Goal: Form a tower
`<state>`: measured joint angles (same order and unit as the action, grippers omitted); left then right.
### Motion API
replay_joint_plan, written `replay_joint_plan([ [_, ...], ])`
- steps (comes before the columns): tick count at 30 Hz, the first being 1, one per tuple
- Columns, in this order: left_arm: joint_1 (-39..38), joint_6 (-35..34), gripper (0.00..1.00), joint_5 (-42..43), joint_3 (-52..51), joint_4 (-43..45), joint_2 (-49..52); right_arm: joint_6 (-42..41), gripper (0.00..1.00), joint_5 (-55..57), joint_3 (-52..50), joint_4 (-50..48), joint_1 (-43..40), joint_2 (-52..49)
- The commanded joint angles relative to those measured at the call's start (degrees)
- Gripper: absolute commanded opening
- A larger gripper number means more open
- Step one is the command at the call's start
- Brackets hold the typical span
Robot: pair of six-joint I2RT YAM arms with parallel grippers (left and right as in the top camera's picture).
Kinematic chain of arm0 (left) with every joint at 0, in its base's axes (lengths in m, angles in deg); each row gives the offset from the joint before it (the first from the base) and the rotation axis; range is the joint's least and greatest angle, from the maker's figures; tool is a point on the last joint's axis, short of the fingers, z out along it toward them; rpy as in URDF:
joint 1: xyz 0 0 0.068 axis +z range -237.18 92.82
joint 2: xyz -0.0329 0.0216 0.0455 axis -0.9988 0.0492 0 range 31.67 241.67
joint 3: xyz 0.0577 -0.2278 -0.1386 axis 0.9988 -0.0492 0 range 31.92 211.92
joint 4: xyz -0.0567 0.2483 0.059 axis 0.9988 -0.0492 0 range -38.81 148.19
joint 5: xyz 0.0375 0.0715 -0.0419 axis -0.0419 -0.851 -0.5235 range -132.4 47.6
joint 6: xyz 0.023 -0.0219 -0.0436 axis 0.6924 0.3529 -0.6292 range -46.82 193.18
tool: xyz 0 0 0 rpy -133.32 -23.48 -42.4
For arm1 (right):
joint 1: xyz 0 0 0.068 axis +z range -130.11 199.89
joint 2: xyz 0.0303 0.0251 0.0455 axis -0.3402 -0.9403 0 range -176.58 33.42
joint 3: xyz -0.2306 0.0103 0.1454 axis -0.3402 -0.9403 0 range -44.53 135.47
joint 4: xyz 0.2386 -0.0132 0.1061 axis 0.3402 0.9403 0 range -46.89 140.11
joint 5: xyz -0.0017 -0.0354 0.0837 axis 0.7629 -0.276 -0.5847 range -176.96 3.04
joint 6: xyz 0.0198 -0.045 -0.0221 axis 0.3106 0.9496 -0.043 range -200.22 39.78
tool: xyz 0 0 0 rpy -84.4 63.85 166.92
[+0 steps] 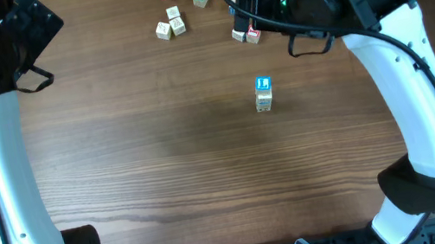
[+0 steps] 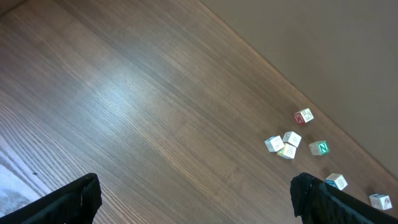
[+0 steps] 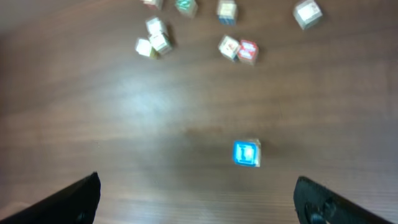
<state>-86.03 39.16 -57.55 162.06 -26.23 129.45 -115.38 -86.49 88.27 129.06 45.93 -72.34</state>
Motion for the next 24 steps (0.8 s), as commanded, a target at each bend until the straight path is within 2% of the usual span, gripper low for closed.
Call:
replay_joint_plan([
  [1,0.26,-0.79,1.00,-0.94,0.57,0.11,-1.03,-3.96,1.00,1.40,-1.25,5.25,0.04,-6.84],
  [5,0.26,-0.79,1.00,-0.94,0.59,0.11,-1.03,-0.83,1.00,-5.95,-1.66,6.21,0.48,-14.45],
  [10,0.26,-0.79,1.00,-0.94,0.59,0.11,-1.03,-1.25,1.00,-3.37,-2.56,6.21,0.74,-16.70],
  [16,0.26,-0.79,1.00,-0.94,0.57,0.11,-1.03,-2.36,0.97,-1.88,-12.46,4.76,0.35,-16.70],
  [18,0.26,-0.79,1.00,-0.94,0.59,0.11,-1.03,-2.36,0.94,-1.99,-12.66,3.87,0.35,-16.70],
  [24,0.26,-0.79,1.00,-0.94,0.59,0.11,-1.03,-2.51,0.75,-1.99,-14.73,1.77,0.35,-16.72],
])
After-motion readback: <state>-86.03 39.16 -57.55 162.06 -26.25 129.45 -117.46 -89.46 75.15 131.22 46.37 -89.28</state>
